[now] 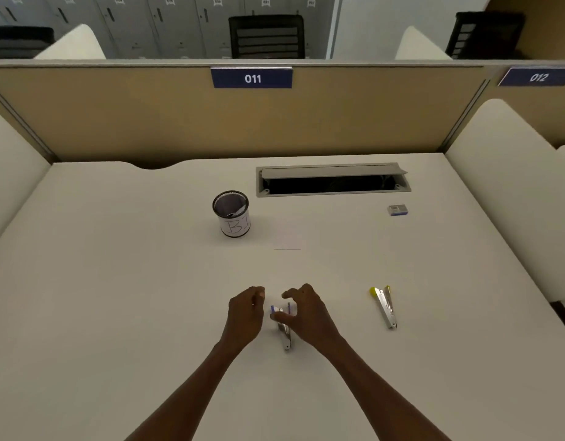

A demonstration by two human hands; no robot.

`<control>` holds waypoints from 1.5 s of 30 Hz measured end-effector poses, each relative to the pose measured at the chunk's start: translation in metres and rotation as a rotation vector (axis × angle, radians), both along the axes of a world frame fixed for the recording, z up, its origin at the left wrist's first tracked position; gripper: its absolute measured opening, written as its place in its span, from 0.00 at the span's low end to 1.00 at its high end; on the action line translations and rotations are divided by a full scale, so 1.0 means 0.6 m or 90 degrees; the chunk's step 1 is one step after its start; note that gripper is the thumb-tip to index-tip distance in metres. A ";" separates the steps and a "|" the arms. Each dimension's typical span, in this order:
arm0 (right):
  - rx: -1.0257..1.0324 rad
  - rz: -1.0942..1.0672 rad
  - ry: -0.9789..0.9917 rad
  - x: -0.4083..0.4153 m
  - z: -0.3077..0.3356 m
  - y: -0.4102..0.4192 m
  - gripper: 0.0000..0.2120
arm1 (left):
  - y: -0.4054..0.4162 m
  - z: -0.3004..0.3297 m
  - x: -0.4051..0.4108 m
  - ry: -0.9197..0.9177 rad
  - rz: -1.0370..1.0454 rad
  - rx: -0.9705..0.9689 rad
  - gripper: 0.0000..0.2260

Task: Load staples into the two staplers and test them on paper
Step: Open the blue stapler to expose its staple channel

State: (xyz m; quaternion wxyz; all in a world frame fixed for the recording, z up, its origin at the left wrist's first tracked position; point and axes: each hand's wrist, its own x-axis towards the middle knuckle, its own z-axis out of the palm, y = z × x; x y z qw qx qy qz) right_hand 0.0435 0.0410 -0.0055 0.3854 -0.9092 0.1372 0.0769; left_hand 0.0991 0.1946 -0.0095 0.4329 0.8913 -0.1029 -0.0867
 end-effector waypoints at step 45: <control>0.541 -0.247 -0.164 0.019 0.147 0.075 0.06 | -0.017 0.123 -0.047 0.169 0.239 -0.474 0.13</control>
